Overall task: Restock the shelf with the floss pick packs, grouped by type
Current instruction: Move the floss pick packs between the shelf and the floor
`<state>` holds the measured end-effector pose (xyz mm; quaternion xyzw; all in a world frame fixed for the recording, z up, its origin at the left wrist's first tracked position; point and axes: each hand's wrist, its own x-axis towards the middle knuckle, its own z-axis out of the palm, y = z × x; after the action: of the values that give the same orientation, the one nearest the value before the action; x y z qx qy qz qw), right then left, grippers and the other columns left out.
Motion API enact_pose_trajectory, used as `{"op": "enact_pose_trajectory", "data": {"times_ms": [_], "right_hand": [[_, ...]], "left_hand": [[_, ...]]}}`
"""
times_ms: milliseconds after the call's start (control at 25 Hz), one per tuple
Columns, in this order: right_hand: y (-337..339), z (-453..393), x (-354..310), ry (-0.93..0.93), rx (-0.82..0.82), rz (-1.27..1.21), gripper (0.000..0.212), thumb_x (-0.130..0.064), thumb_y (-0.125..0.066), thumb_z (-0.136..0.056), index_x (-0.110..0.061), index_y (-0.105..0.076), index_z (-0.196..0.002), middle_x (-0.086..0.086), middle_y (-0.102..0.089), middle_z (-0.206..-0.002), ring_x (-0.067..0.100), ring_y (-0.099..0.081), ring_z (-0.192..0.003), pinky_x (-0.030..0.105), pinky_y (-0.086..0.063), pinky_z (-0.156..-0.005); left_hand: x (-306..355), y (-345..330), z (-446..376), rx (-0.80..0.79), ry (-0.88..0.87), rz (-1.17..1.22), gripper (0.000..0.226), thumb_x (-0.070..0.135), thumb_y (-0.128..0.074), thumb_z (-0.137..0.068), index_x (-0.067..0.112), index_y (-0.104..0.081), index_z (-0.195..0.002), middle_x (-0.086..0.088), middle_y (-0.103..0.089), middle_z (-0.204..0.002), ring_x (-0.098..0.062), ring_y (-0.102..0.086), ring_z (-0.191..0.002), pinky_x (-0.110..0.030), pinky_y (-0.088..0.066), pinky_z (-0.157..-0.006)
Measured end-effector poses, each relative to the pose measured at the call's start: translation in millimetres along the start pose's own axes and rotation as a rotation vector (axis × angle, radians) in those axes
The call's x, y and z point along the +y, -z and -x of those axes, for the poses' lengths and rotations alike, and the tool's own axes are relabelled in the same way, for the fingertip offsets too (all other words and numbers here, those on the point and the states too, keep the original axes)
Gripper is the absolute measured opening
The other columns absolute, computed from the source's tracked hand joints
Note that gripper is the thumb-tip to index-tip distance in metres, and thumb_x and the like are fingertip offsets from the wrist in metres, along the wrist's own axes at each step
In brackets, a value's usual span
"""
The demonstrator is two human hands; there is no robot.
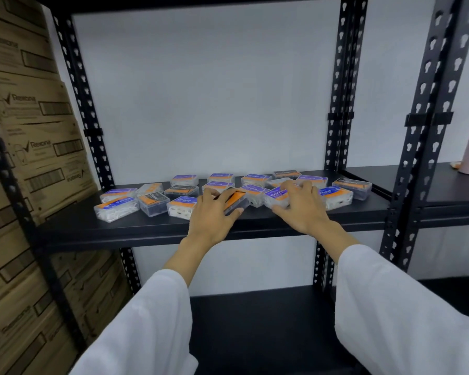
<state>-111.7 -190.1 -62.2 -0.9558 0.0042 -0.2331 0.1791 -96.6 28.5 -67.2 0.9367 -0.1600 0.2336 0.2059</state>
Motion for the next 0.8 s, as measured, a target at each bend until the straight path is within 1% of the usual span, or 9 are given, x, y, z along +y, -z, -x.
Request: {"op": "enact_pose_trajectory", "data": {"times_ms": [120,200,280,360,480,520,600,680,800], "right_hand": [[-3,32,-6,0.043,0.032,-0.184,0.064,-0.045,-0.067,-0.076,-0.021,-0.043,-0.13,0.012,-0.031,-0.127,0.03,-0.026,-0.124,0.039,-0.038,-0.097],[-12,57,-7,0.05,0.034,-0.247,0.065,-0.04,-0.07,-0.073,-0.021,-0.043,-0.129,0.008,-0.028,-0.125,0.025,-0.025,-0.122,0.032,-0.038,-0.097],[-26,81,-6,0.061,0.019,-0.283,0.069,-0.036,-0.072,-0.072,-0.023,-0.04,-0.132,0.004,-0.025,-0.125,0.019,-0.024,-0.119,0.026,-0.035,-0.092],[-45,103,-1,0.07,-0.006,-0.318,0.074,-0.034,-0.073,-0.072,-0.024,-0.037,-0.136,0.001,-0.022,-0.124,0.014,-0.024,-0.117,0.02,-0.033,-0.088],[-86,136,12,0.06,-0.086,-0.373,0.08,-0.03,-0.074,-0.073,-0.025,-0.032,-0.14,-0.002,-0.02,-0.125,0.008,-0.021,-0.114,0.008,-0.03,-0.08],[-104,146,17,0.039,-0.11,-0.387,0.081,-0.03,-0.074,-0.073,-0.025,-0.031,-0.141,-0.003,-0.019,-0.125,0.007,-0.02,-0.114,0.007,-0.03,-0.079],[-145,169,31,-0.016,-0.182,-0.41,0.082,-0.03,-0.074,-0.072,-0.025,-0.031,-0.141,-0.005,-0.018,-0.124,0.009,-0.021,-0.117,0.011,-0.032,-0.085],[-193,195,49,-0.088,-0.25,-0.408,0.081,-0.03,-0.074,-0.07,-0.023,-0.032,-0.139,-0.005,-0.018,-0.123,0.01,-0.021,-0.117,0.017,-0.036,-0.088],[-263,237,77,-0.212,-0.336,-0.383,0.079,-0.034,-0.072,-0.067,-0.02,-0.036,-0.136,0.001,-0.022,-0.124,0.016,-0.024,-0.117,0.026,-0.04,-0.093]], "left_hand": [[3,-4,30,0.076,0.006,0.078,0.055,0.051,-0.056,-0.089,0.036,-0.04,-0.14,-0.005,-0.039,-0.131,-0.028,-0.042,-0.119,-0.043,-0.047,-0.093],[1,-12,55,0.103,0.013,0.123,0.053,0.049,-0.058,-0.088,0.036,-0.043,-0.137,-0.002,-0.039,-0.128,-0.025,-0.045,-0.115,-0.042,-0.051,-0.087],[-3,-24,82,0.119,0.026,0.179,0.051,0.048,-0.06,-0.086,0.037,-0.045,-0.134,0.002,-0.038,-0.125,-0.02,-0.05,-0.108,-0.037,-0.053,-0.082],[-12,-42,109,0.105,0.058,0.228,0.049,0.048,-0.061,-0.085,0.039,-0.045,-0.131,0.006,-0.035,-0.122,-0.015,-0.051,-0.106,-0.033,-0.053,-0.08],[-28,-80,149,0.042,0.141,0.286,0.049,0.046,-0.062,-0.084,0.041,-0.043,-0.129,0.011,-0.032,-0.12,-0.013,-0.049,-0.106,-0.033,-0.053,-0.081],[-35,-95,161,0.011,0.181,0.288,0.049,0.046,-0.063,-0.083,0.042,-0.043,-0.129,0.011,-0.032,-0.12,-0.012,-0.05,-0.106,-0.033,-0.053,-0.079],[-51,-131,188,-0.056,0.265,0.278,0.051,0.045,-0.064,-0.081,0.041,-0.044,-0.128,0.011,-0.034,-0.12,-0.011,-0.052,-0.104,-0.03,-0.051,-0.078],[-67,-175,216,-0.137,0.353,0.275,0.052,0.041,-0.065,-0.08,0.039,-0.047,-0.129,0.01,-0.037,-0.122,-0.011,-0.051,-0.108,-0.027,-0.046,-0.079],[-94,-245,259,-0.295,0.479,0.248,0.055,0.037,-0.066,-0.079,0.032,-0.049,-0.131,0.003,-0.043,-0.127,-0.017,-0.045,-0.115,-0.03,-0.047,-0.085]]}}
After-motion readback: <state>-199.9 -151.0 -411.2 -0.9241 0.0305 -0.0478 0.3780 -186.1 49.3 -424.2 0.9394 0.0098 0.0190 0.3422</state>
